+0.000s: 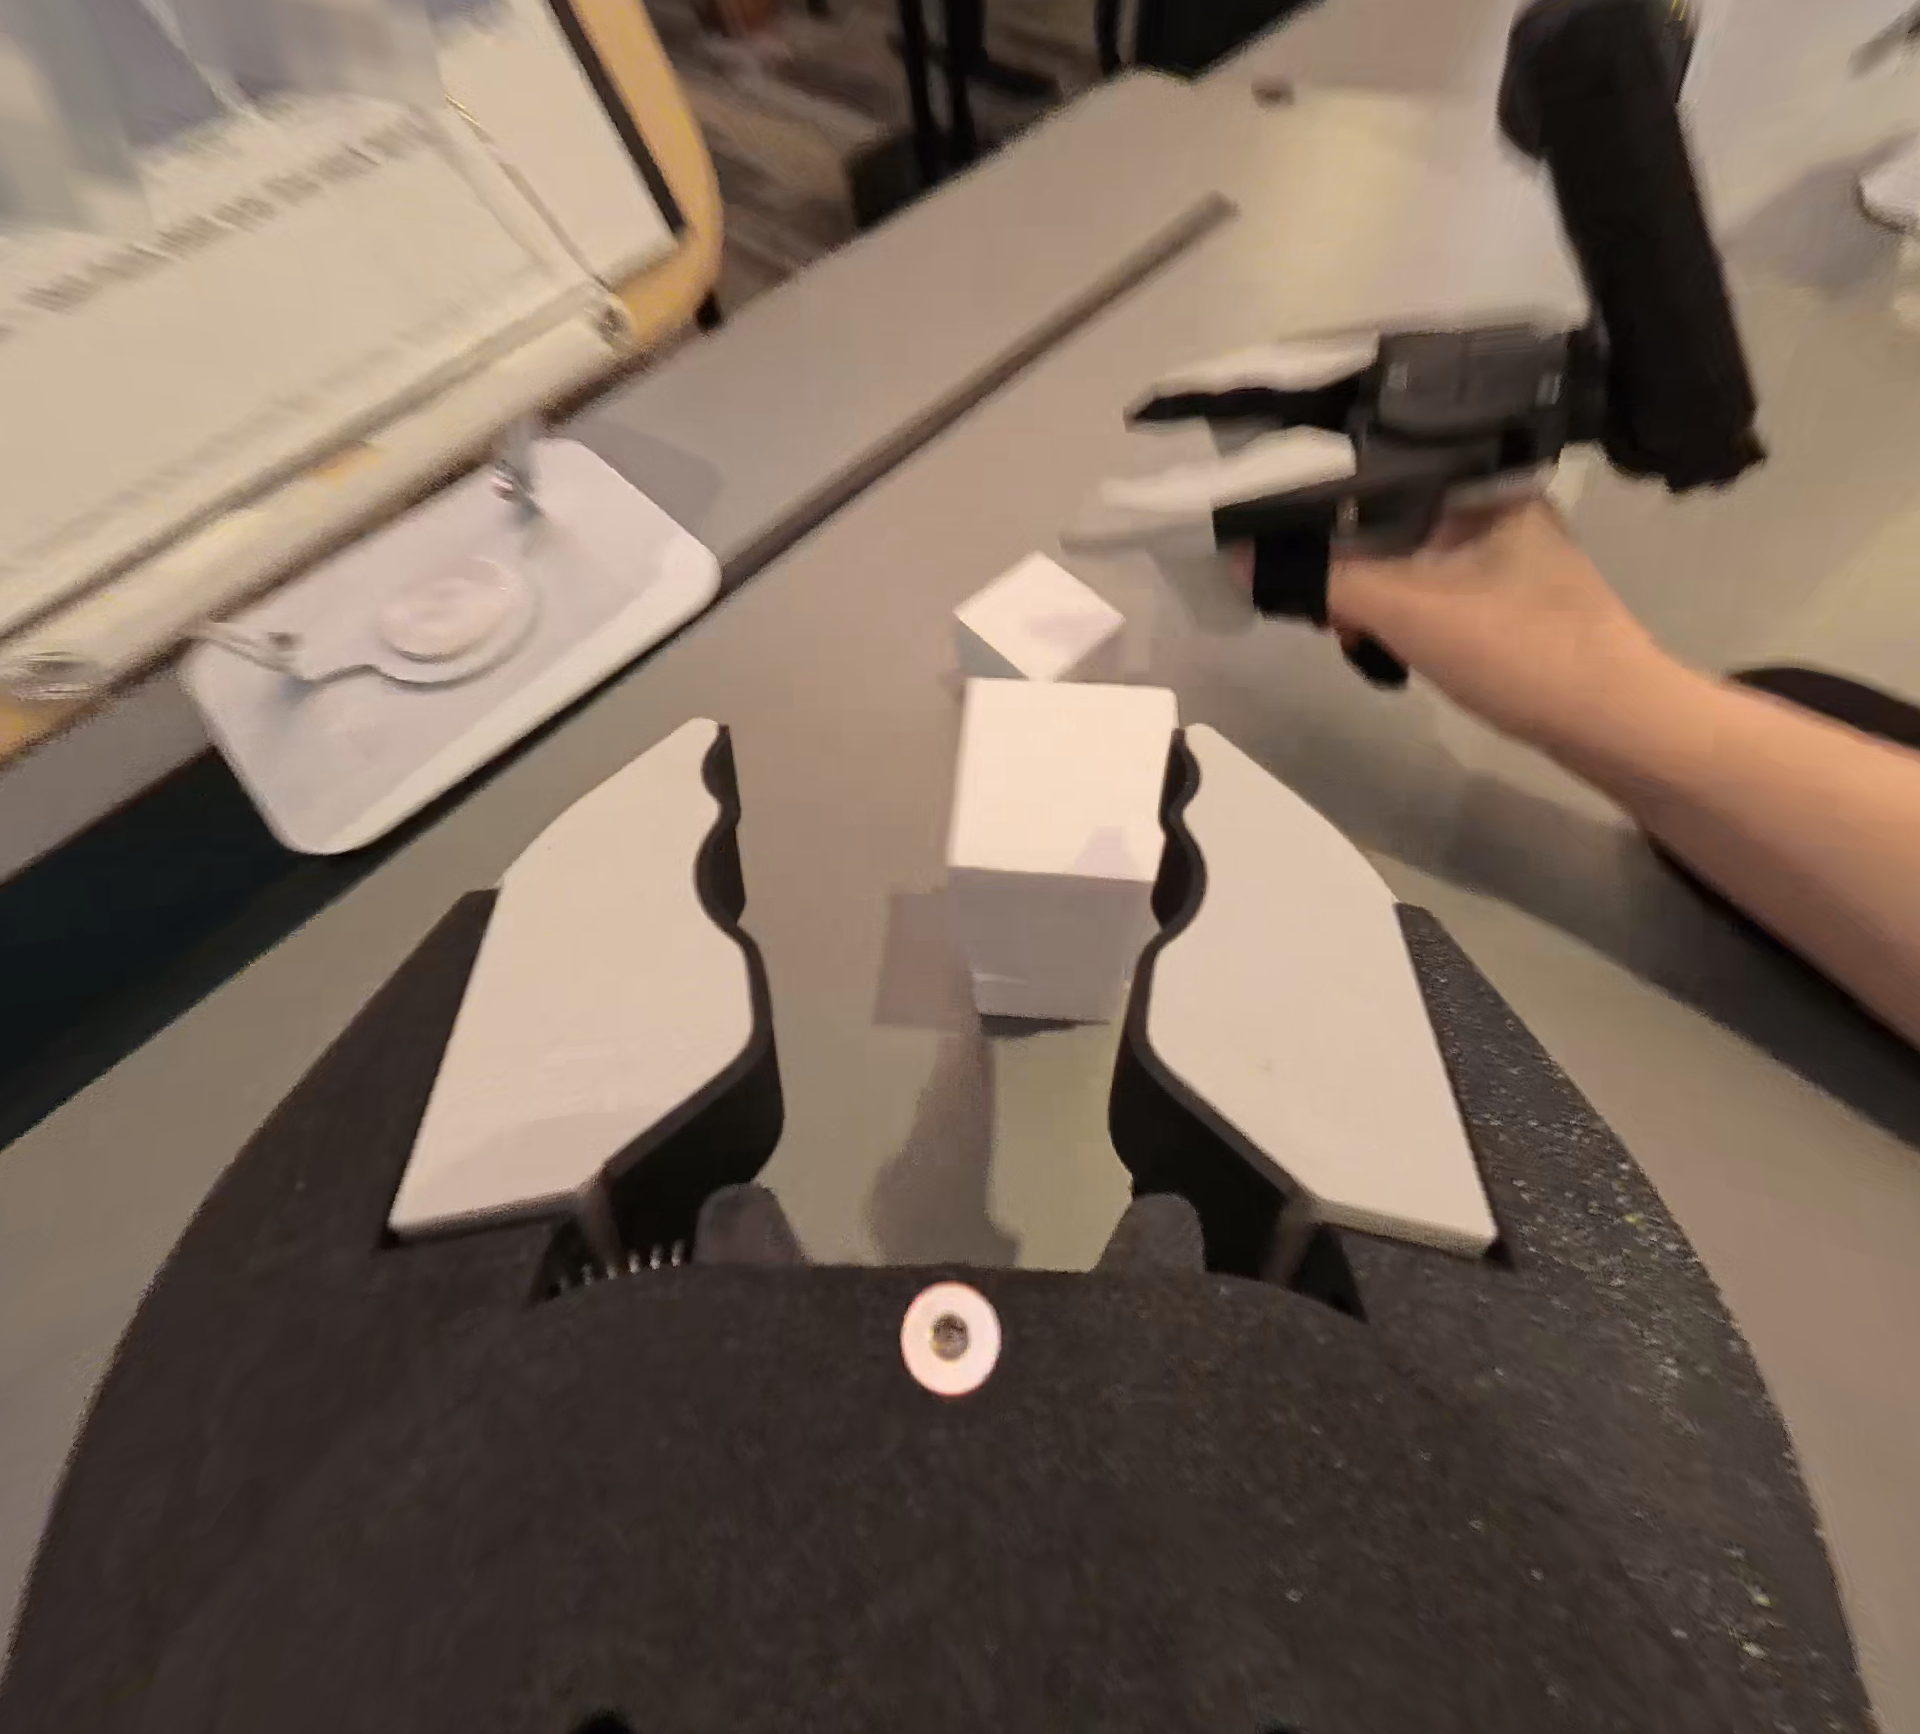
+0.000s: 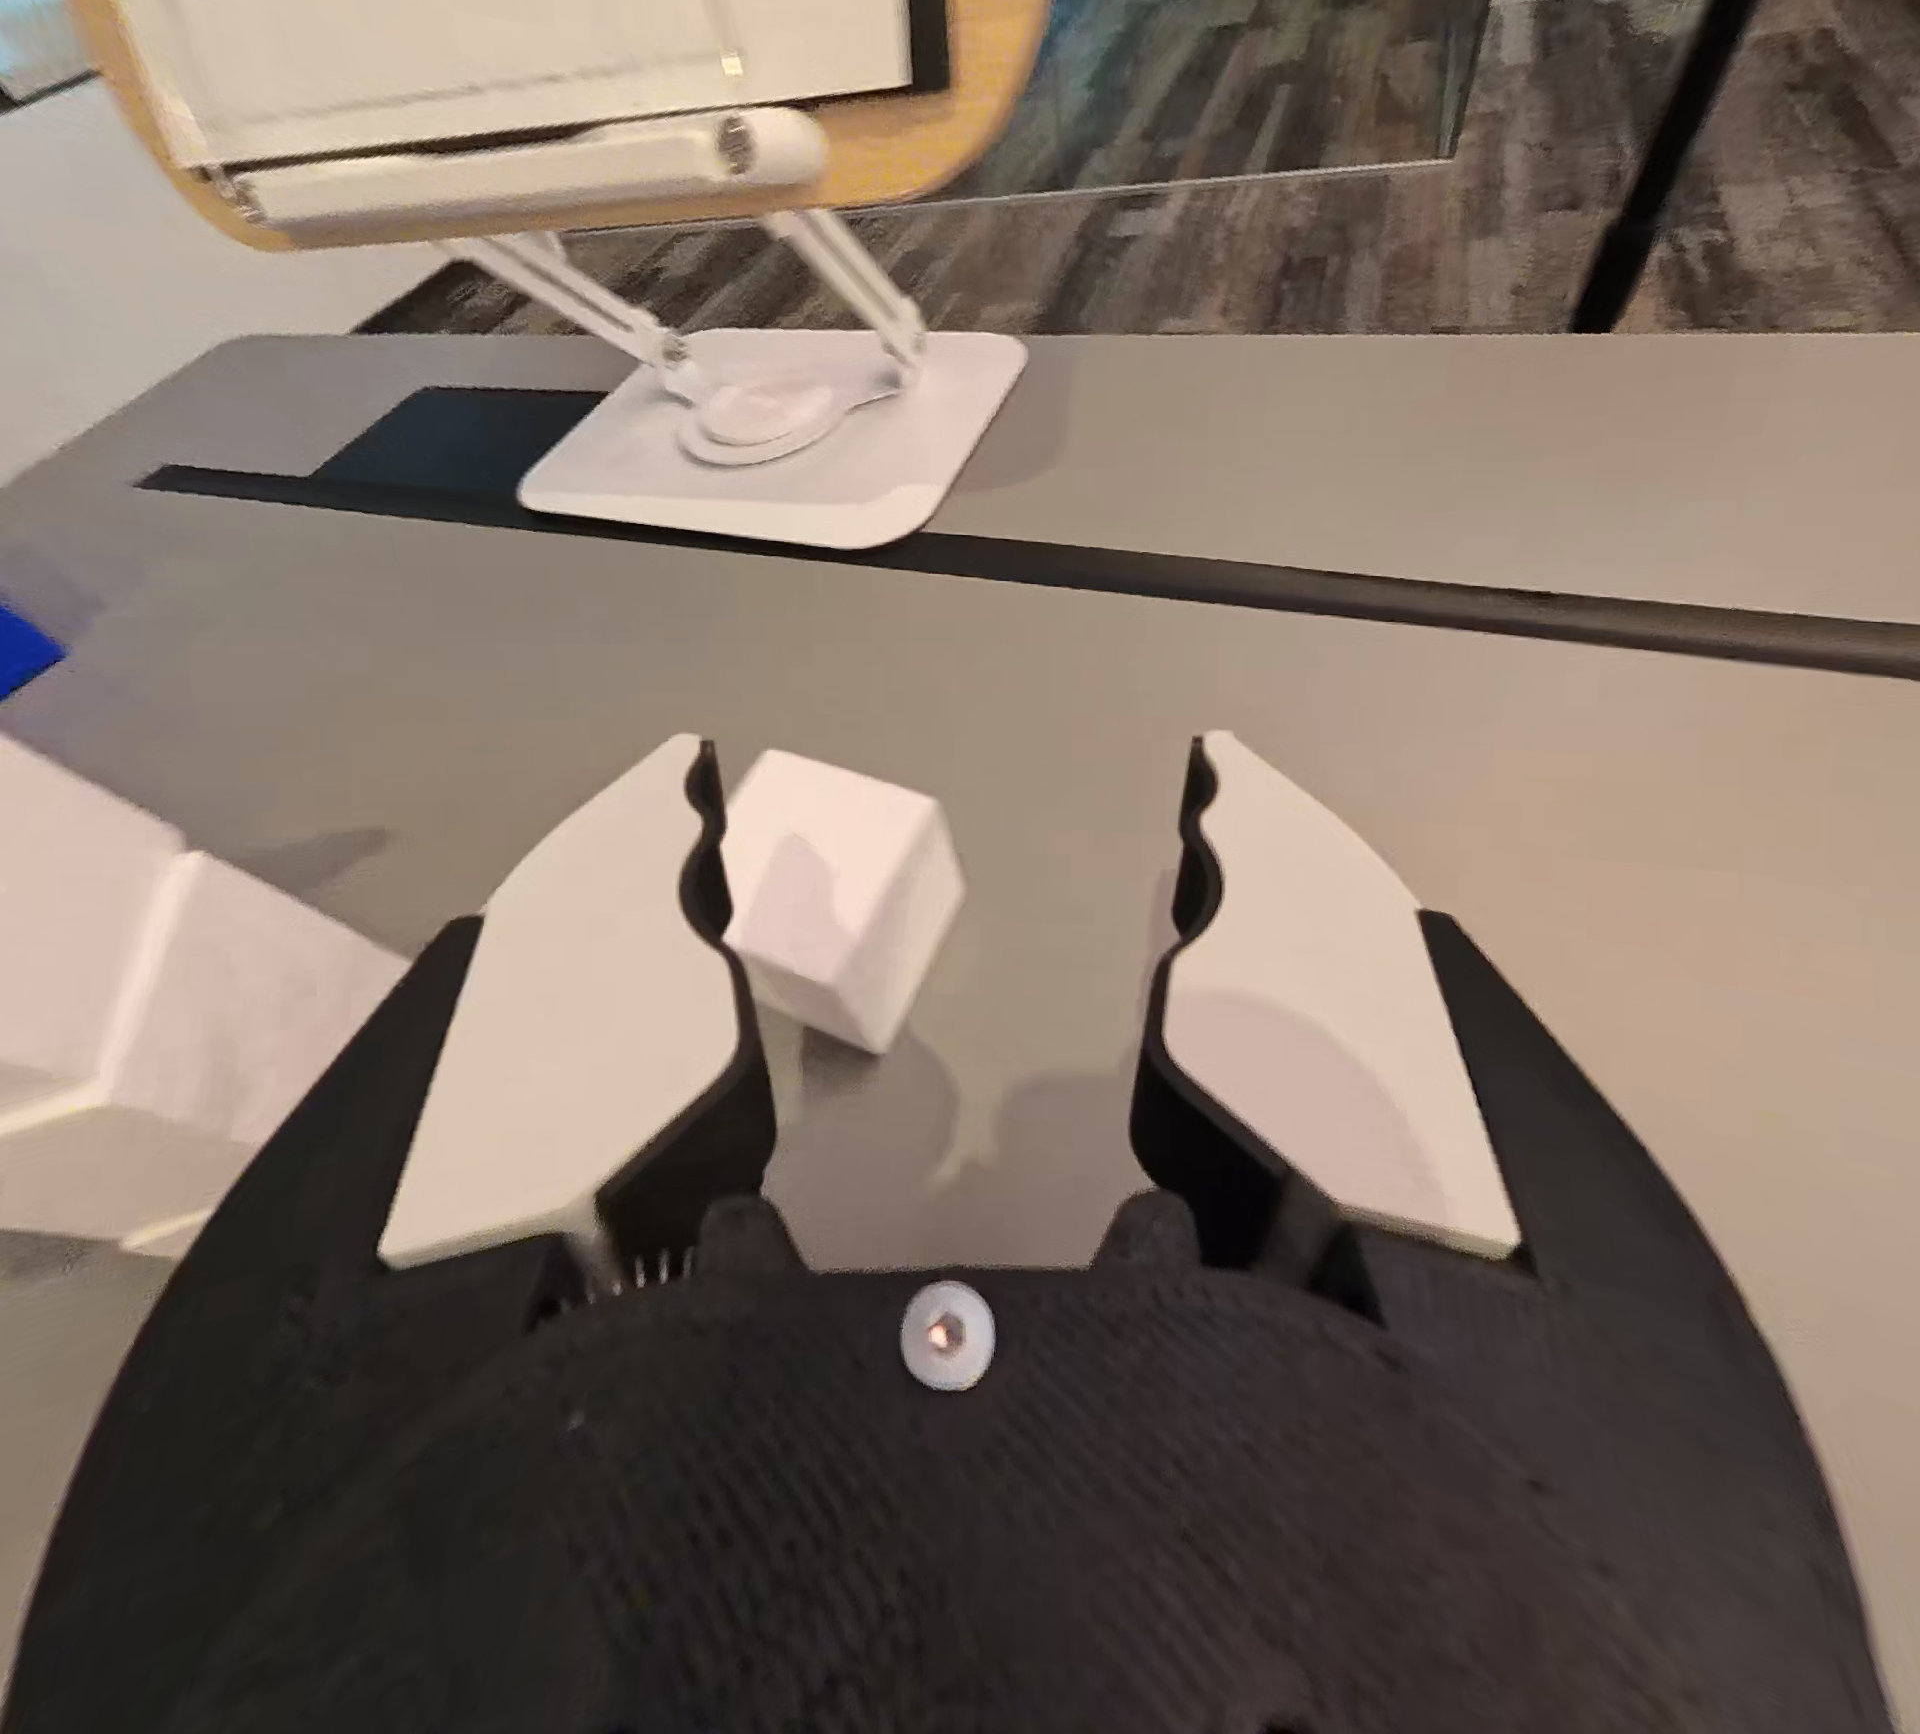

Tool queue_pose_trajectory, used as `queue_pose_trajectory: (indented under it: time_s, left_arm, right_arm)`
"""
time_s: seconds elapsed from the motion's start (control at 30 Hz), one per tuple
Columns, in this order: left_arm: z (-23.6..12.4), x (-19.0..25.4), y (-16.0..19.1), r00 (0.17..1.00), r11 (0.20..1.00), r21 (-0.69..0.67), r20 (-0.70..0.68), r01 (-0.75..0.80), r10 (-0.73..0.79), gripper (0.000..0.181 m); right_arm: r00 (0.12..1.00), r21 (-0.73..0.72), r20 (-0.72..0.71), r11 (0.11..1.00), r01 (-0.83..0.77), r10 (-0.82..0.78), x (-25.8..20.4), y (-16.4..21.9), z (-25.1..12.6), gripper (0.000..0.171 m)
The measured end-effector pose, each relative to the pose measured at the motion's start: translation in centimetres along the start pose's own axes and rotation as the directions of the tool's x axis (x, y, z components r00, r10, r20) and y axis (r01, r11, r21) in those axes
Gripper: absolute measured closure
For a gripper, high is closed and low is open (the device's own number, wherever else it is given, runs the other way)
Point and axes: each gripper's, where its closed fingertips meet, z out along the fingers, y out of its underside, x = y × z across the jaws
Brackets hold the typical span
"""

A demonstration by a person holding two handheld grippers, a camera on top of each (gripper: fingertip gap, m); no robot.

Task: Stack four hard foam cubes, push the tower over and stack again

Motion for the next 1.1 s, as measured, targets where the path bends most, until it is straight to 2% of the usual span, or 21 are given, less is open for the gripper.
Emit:
queue_pose_trajectory:
  time_s: [0.13,0.27,0.47,0.63,0.77,0.87,0.97,1.03,1.1]
  left_arm:
    - [-5.4,-3.1,-2.5,0.995,0.983,0.181,0.092,0.023,-0.04,0.12]
    - [-8.4,-5.4,-2.4,0.985,0.972,0.23,0.151,0.042,-0.079,0.125]
    - [-9.3,-5.8,-2.6,0.987,0.96,0.264,0.11,0.089,-0.121,0.125]
    - [-9.4,-5.7,-2.6,0.986,0.962,0.263,0.126,0.073,-0.109,0.125]
    - [-9.3,-5.7,-2.5,0.988,0.964,0.256,0.115,0.073,-0.105,0.127]
    - [-9.3,-5.9,-2.3,0.987,0.964,0.253,0.114,0.081,-0.112,0.127]
    - [-9.4,-6.2,-2.2,0.986,0.962,0.256,0.112,0.089,-0.122,0.127]
    - [-9.3,-6.3,-2.1,0.986,0.963,0.251,0.108,0.098,-0.128,0.126]
    - [-9.1,-6.4,-1.9,0.985,0.964,0.243,0.105,0.106,-0.135,0.126]
  right_arm:
    - [0.99,-0.093,-0.041,0.987,0.128,-0.132,-2.4,2.2,1.6,0.085]
    - [0.983,-0.15,-0.061,0.976,0.16,-0.171,-3.2,3.7,2.6,0.079]
    - [0.974,-0.23,-0.117,0.96,0.161,-0.191,-2.7,5.7,3.6,0.079]
    - [0.978,-0.263,-0.105,0.953,0.15,-0.183,-2.4,6.6,4.0,0.102]
    - [0.977,-0.263,-0.108,0.953,0.15,-0.183,-2.1,6.4,3.8,0.103]
    - [0.977,-0.235,-0.11,0.96,0.154,-0.183,-1.8,5.2,3.2,0.103]
    - [0.981,-0.173,-0.08,0.972,0.159,-0.175,-1.9,2.0,1.4,0.103]
    - [0.988,-0.103,-0.015,0.983,0.152,-0.155,-3.0,-1.3,-0.6,0.103]
    - [0.984,-0.031,0.109,0.989,0.141,-0.137,-5.5,-4.4,-3.1,0.103]
